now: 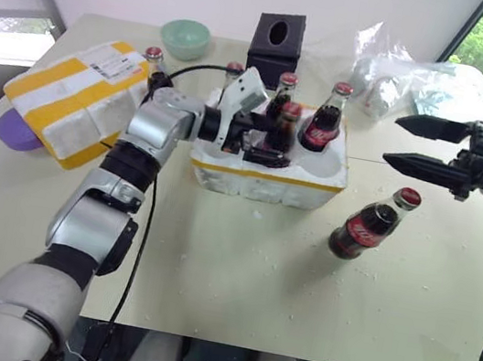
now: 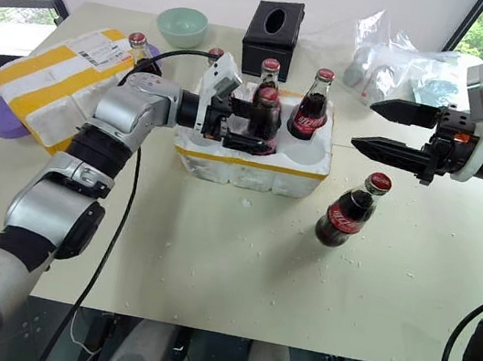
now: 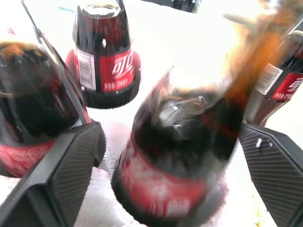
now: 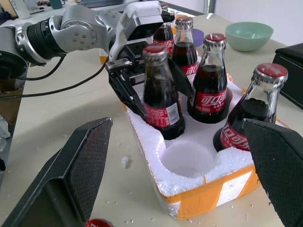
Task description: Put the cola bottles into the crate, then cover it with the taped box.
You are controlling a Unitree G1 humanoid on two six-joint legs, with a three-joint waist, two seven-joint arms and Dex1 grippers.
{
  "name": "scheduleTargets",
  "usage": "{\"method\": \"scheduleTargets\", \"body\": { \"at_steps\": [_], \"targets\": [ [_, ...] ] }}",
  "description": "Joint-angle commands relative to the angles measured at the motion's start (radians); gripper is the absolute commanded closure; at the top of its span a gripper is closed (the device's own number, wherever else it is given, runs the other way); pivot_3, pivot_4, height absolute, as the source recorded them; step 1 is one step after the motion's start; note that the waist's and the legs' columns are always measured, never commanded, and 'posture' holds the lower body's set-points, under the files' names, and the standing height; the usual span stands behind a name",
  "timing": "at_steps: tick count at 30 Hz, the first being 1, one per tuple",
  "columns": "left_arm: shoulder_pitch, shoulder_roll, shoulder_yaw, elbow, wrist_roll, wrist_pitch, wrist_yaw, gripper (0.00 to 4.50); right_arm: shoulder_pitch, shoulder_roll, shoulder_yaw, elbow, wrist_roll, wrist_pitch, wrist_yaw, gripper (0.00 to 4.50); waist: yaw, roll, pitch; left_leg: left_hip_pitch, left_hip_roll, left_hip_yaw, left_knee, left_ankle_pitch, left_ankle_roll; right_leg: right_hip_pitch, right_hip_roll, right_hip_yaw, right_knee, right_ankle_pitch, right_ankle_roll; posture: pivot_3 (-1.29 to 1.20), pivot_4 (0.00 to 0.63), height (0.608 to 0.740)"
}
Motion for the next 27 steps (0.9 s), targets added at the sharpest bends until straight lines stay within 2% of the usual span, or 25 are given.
{"method": "scheduleTargets", "body": {
  "at_steps": [1, 8, 12, 16, 21, 27],
  "targets": [
    [0.019, 0.061, 0.067, -0.167, -0.055, 0.069, -0.011, 0.03, -0.021, -0.002, -0.025, -0.009, 0.015, -0.016, 0.005, 0.00, 0.000, 0.000, 0.000, 0.000, 0.000, 0.000, 0.000, 0.000, 0.000, 0.000, 0.000, 0.000, 0.000, 0.000, 0.000, 0.00, 0.150, 0.737],
    [0.201, 0.303, 0.266, -0.659, -0.222, 0.364, 0.066, 0.03, -0.016, 0.001, -0.026, 0.006, 0.014, -0.028, 0.015, 0.00, -0.005, 0.000, 0.000, 0.000, 0.000, -0.001, -0.001, 0.000, 0.000, 0.000, 0.000, 0.000, 0.000, 0.000, 0.000, 0.00, 0.150, 0.737],
    [0.359, 0.396, 0.393, -0.824, -0.252, 0.466, 0.187, 0.03, -0.002, 0.000, -0.034, 0.007, 0.014, -0.035, 0.020, 0.00, -0.002, 0.000, 0.000, 0.001, 0.001, -0.001, 0.000, 0.000, 0.000, 0.001, 0.000, 0.000, 0.000, 0.000, 0.000, 0.00, 0.150, 0.737],
    [0.484, 0.367, 0.523, -0.878, -0.195, 0.535, 0.438, 0.03, 0.013, -0.002, -0.044, 0.003, 0.018, -0.033, 0.023, 0.00, 0.006, 0.000, 0.000, 0.001, 0.000, -0.002, 0.000, 0.000, 0.000, 0.002, 0.000, 0.000, -0.001, 0.000, -0.001, 0.00, 0.150, 0.737],
    [0.454, 0.271, 0.516, -0.776, -0.112, 0.470, 0.668, 0.03, 0.015, 0.001, -0.043, 0.006, 0.017, -0.036, 0.022, 0.00, 0.009, 0.000, 0.000, 0.001, 0.000, -0.002, 0.001, 0.000, 0.000, 0.004, 0.000, -0.001, -0.002, 0.001, 0.000, 0.00, 0.150, 0.737],
    [0.384, 0.212, 0.449, -0.586, -0.067, 0.345, 0.721, 0.03, 0.009, 0.002, -0.041, 0.006, 0.020, -0.030, 0.019, 0.00, 0.003, 0.000, 0.000, 0.001, 0.000, -0.002, 0.001, 0.000, 0.000, 0.003, 0.001, -0.001, -0.002, 0.001, 0.000, 0.00, 0.150, 0.737]
  ]
}}
